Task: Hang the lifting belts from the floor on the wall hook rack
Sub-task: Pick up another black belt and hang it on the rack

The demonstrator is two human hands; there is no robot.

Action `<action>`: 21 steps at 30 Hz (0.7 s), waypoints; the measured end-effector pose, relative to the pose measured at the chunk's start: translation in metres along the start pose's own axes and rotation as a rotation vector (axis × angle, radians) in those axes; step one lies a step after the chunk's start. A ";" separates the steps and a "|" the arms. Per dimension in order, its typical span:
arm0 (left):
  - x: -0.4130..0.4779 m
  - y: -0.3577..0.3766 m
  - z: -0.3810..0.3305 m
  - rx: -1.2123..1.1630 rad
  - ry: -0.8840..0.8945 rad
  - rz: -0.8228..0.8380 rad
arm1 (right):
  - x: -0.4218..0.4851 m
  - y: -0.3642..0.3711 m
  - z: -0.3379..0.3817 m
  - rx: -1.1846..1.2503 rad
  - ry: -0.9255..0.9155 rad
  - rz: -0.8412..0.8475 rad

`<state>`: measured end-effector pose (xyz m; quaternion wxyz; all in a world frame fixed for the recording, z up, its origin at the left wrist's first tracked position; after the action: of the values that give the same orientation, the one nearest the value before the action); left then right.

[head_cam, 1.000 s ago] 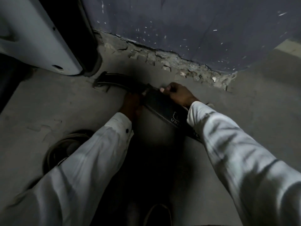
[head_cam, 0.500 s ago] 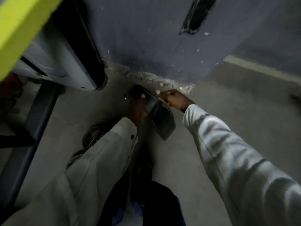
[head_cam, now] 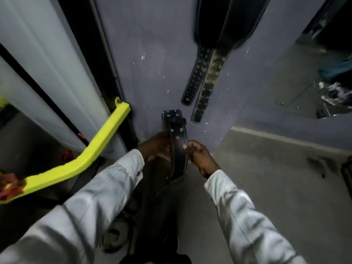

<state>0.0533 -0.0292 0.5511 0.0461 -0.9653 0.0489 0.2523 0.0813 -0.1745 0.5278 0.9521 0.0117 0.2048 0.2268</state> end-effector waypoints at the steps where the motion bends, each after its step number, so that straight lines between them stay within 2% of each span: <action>1: -0.009 -0.011 -0.025 0.053 0.074 -0.054 | -0.008 0.007 0.014 0.002 -0.015 0.023; 5: -0.047 -0.025 -0.100 0.236 0.289 -0.143 | -0.024 0.031 0.071 0.027 -0.128 0.086; 10: -0.068 -0.039 -0.151 0.391 0.424 -0.189 | -0.031 0.040 0.155 -0.036 -0.418 0.076; 17: -0.096 -0.037 -0.211 0.290 0.699 -0.221 | -0.055 0.051 0.292 -0.120 -0.751 -0.024; 21: -0.099 -0.042 -0.256 0.168 0.808 -0.340 | -0.072 0.052 0.363 -0.178 -0.848 -0.035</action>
<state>0.0961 -0.0091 0.8242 0.1422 -0.9737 -0.0761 -0.1609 0.1434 -0.1334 0.8941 0.9529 0.0181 -0.2250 0.2025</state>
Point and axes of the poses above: each hand's wrist, its own x-axis towards the middle knuckle, its own y-axis out of the palm, z = x × y, the point moved 8 cm from there along x, towards the middle knuckle, and after that the axes turned 10 degrees about x, right-handed, at the moved point
